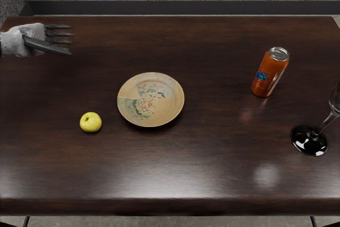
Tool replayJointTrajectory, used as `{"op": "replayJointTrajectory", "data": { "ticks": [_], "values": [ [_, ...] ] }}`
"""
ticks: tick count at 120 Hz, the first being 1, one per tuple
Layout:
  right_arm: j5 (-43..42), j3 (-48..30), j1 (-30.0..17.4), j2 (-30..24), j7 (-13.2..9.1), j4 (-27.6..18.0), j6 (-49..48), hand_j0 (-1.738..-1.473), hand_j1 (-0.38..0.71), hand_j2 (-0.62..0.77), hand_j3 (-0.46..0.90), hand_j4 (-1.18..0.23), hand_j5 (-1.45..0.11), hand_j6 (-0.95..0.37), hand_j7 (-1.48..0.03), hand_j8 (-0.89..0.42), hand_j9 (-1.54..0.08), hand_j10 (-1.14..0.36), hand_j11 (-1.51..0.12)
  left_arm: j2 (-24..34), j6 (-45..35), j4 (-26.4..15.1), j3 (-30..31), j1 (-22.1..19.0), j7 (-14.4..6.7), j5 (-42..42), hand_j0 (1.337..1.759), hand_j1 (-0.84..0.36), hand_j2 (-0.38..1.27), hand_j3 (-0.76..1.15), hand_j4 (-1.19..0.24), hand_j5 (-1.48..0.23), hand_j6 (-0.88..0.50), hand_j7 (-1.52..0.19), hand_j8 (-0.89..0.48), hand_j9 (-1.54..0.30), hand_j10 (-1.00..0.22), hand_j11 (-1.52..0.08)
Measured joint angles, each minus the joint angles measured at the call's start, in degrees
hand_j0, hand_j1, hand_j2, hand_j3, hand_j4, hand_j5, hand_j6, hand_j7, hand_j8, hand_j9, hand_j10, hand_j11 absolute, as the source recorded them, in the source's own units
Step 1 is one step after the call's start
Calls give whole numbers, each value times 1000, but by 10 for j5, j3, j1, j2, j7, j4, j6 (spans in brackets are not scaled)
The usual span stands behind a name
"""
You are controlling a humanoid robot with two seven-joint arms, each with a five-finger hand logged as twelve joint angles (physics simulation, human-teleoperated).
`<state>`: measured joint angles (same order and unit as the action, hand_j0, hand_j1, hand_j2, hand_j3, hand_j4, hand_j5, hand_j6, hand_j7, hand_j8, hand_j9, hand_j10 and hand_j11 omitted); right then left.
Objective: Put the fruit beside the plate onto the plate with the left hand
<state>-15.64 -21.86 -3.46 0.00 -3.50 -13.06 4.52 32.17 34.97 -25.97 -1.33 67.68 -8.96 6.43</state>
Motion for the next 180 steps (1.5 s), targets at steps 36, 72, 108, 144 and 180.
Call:
{"op": "replayJointTrajectory", "data": {
  "ticks": [36, 72, 108, 144, 180],
  "values": [
    [0, 2, -8, 0, -2, 0, 1, -1657, -306, -7, 0, -36, -46, -35, -46, -35, -46, -35, -46, 244, 0, -225, -24, 1, -22, -105, 1657, 63, 49, 0, -239, -311, -239, -311, -238, -311, -238, -311],
    [0, 2, -9, 0, -2, 0, 1, -1658, -306, -7, 0, -35, -46, -35, -46, -35, -46, -35, -46, 392, -56, -631, -70, -6, -29, -272, 1658, 64, 50, 0, -241, -311, -241, -311, -241, -311, -241, -311],
    [0, 2, -9, 0, -2, 0, 1, -1658, -307, -7, 0, -35, -46, -35, -46, -35, -46, -35, -46, 384, -243, -725, -19, 9, -44, -422, 1658, 66, 52, 0, -247, -313, -249, -313, -249, -312, -247, -312],
    [0, 2, -9, 0, -2, 0, 1, -1658, -306, -7, 0, -35, -46, -35, -46, -35, -46, -35, -46, 233, -380, -733, 400, 442, -36, -308, 1658, 61, 51, 0, -247, -316, -248, -316, -248, -316, -247, -315],
    [0, 2, -9, 0, -2, 0, 1, -1658, -306, -7, 0, -36, -46, -36, -46, -36, -46, -36, -46, 112, -326, -735, 637, 575, -31, -140, 1658, 57, 50, 0, -245, -317, -246, -317, -246, -317, -245, -317]
  ]
}}
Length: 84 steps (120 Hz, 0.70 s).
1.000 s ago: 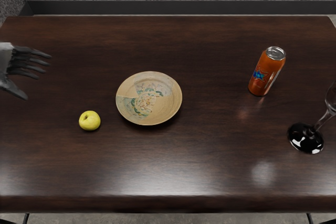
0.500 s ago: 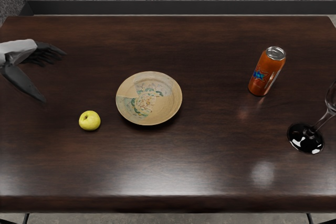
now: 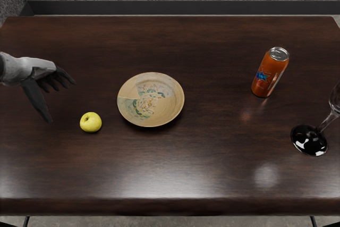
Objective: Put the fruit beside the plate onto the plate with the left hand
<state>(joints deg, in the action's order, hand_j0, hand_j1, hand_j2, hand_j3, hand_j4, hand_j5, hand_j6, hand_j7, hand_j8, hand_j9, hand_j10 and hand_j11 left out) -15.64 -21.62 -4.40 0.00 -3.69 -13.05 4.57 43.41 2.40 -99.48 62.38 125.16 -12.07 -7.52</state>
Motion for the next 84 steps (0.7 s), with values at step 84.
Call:
{"op": "replayJointTrajectory", "data": {
  "ticks": [84],
  "values": [
    [0, 0, 0, 0, 0, 0, 0, -1658, -306, -7, 0, -36, -46, -36, -46, -36, -46, -36, -46, -162, -150, 0, 15, -28, 12, 174, 1658, 55, 49, 0, -245, -318, -245, -318, -245, -318, -245, -318]
  ]
}}
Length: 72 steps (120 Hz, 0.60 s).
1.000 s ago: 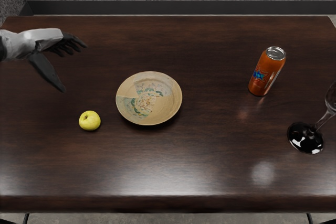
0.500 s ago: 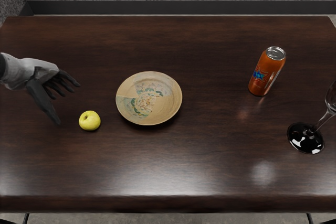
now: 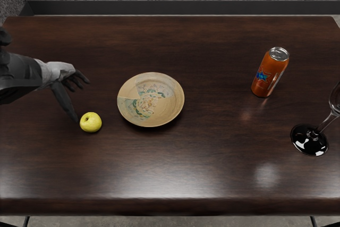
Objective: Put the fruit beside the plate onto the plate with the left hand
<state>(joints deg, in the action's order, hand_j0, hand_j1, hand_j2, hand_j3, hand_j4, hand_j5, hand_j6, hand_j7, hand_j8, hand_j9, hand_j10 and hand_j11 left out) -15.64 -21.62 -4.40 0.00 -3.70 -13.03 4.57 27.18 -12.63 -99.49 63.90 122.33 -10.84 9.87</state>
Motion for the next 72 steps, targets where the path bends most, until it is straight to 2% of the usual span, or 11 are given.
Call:
{"op": "replayJointTrajectory", "data": {
  "ticks": [72],
  "values": [
    [0, 0, 0, 0, 0, 0, 0, -1658, -306, -7, 0, -36, -46, -36, -46, -36, -46, -36, -46, -110, -106, 0, -3, -50, 0, 1, 1658, 56, 49, 0, -244, -317, -244, -317, -244, -317, -244, -317]
  ]
}}
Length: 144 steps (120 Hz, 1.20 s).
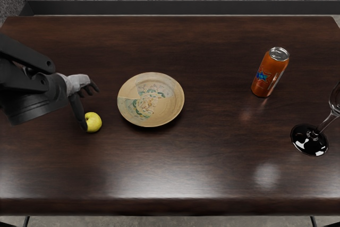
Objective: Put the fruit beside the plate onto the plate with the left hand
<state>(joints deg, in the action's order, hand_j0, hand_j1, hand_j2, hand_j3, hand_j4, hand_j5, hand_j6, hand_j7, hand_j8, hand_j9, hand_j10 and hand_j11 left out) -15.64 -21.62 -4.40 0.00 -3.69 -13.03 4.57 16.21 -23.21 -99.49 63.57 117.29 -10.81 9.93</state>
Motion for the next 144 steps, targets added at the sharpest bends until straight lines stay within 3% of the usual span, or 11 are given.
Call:
{"op": "replayJointTrajectory", "data": {
  "ticks": [46, 82, 105, 144],
  "values": [
    [0, 0, 0, 0, 0, 0, 0, -1658, -306, -7, 0, -36, -46, -36, -46, -36, -46, -36, -46, -79, -107, 0, 1, -28, -2, -3, 1658, 57, 49, 0, -243, -316, -243, -316, -243, -316, -243, -316],
    [0, 0, 0, 0, 0, 0, 0, -1658, -306, -7, 0, -36, -46, -36, -46, -36, -46, -36, -46, -85, -63, 0, 3, -37, -5, -75, 1658, 58, 49, 0, -243, -316, -243, -316, -243, -316, -243, -316],
    [0, 0, 0, 0, 0, 0, 0, -1658, -306, -7, 0, -36, -46, -36, -46, -36, -46, -36, -46, -95, -69, 0, 9, -45, -14, -125, 1658, 58, 49, 0, -243, -316, -243, -316, -243, -316, -243, -316],
    [0, 0, 0, 0, 0, 0, 0, -1658, -306, -7, 0, -36, -46, -36, -46, -36, -46, -36, -46, -120, -115, 0, 21, -76, -54, -196, 1658, 58, 49, 0, -243, -316, -243, -316, -243, -316, -243, -316]
  ]
}}
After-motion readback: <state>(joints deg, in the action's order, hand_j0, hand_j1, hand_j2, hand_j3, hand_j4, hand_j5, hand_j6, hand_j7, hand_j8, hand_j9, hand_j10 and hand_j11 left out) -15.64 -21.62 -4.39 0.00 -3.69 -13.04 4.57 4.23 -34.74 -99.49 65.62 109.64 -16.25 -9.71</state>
